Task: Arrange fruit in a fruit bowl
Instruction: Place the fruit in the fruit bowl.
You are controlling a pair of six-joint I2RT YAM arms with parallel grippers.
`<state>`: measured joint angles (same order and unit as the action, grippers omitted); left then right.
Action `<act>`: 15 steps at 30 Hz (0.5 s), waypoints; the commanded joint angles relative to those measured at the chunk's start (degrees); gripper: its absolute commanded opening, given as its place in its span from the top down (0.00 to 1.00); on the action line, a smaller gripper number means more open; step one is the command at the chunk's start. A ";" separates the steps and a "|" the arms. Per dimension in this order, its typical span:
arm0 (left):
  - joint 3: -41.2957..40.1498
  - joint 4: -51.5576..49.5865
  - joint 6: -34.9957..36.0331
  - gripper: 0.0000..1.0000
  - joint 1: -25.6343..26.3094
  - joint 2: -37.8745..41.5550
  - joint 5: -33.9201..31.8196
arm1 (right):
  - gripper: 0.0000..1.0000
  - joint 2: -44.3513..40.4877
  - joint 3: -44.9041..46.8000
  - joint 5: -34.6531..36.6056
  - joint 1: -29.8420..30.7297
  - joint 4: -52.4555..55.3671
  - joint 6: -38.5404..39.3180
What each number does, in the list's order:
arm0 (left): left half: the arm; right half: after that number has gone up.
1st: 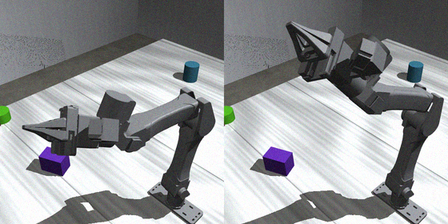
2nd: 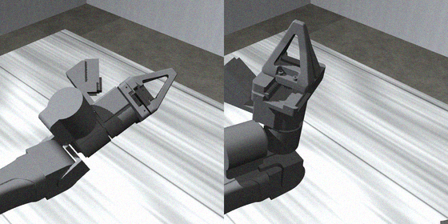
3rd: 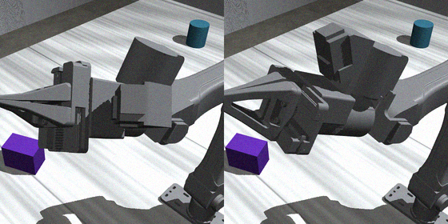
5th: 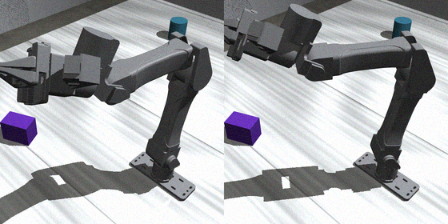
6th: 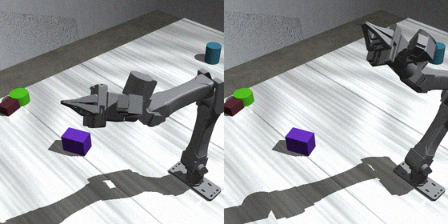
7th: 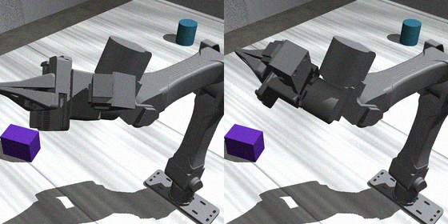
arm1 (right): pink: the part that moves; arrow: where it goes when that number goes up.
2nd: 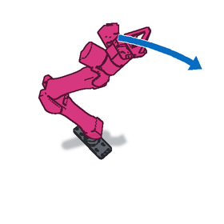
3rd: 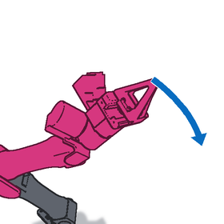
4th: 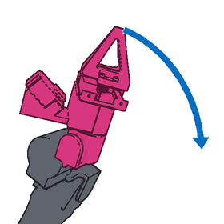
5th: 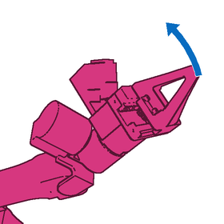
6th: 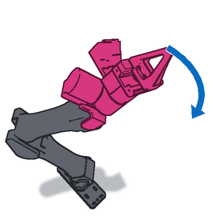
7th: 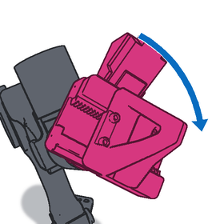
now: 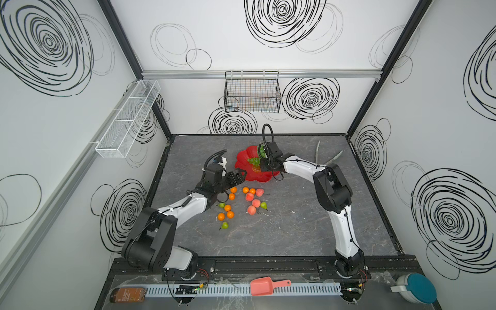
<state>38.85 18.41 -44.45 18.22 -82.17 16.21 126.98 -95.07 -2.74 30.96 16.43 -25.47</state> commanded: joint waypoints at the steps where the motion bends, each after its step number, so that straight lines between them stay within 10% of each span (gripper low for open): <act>1: 0.17 1.51 -0.20 0.04 -0.40 -0.90 -0.21 | 0.54 1.43 -1.79 2.42 -0.02 3.33 0.33; 15: 2.32 -7.11 2.93 0.04 1.16 3.37 -4.62 | 0.44 -3.20 -2.81 2.74 -0.37 5.30 1.10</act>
<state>39.13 13.37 -43.29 18.94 -81.84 13.78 127.52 -96.53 -1.72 30.72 19.68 -25.19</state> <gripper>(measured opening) 0.959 0.560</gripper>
